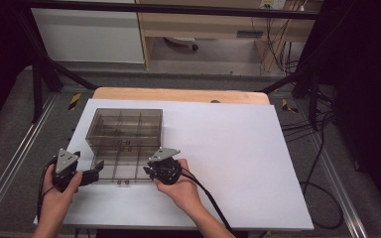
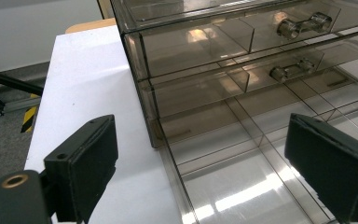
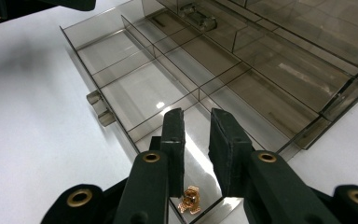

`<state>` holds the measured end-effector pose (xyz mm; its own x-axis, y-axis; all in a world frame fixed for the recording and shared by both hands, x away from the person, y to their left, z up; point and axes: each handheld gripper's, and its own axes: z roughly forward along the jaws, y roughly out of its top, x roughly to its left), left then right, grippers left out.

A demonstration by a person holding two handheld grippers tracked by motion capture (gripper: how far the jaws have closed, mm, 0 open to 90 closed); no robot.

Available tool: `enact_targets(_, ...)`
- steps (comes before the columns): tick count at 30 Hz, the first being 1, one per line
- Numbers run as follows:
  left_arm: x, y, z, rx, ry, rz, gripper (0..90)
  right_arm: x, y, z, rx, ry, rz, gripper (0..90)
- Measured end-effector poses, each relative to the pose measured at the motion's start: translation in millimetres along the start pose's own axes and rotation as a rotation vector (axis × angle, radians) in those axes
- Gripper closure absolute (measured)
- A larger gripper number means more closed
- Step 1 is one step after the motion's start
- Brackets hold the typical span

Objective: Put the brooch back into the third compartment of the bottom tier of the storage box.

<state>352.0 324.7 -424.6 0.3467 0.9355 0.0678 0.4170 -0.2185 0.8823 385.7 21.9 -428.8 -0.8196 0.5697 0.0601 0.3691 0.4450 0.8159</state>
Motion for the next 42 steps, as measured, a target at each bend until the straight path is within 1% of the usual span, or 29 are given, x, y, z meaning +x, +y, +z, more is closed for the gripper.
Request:
enact_targets(20,0.2,0.2,-0.8,0.000,0.005,0.000,9.6,-4.9,1.5,-7.0,-0.015,-0.010,0.009,73.0)
enact_targets(26,-0.1,0.1,-0.7,0.001,0.005,-0.001,9.6,-6.5,0.6,-11.8,-0.018,-0.016,0.022,72.8)
enact_targets(35,-1.0,-0.1,-0.1,0.008,0.005,0.001,9.6,-13.1,0.5,-19.7,-0.033,-0.032,0.031,72.8)
enact_targets(42,-0.7,-0.4,-0.5,0.007,0.005,-0.007,9.7,-17.5,1.1,-25.2,-0.044,-0.040,0.037,72.8)
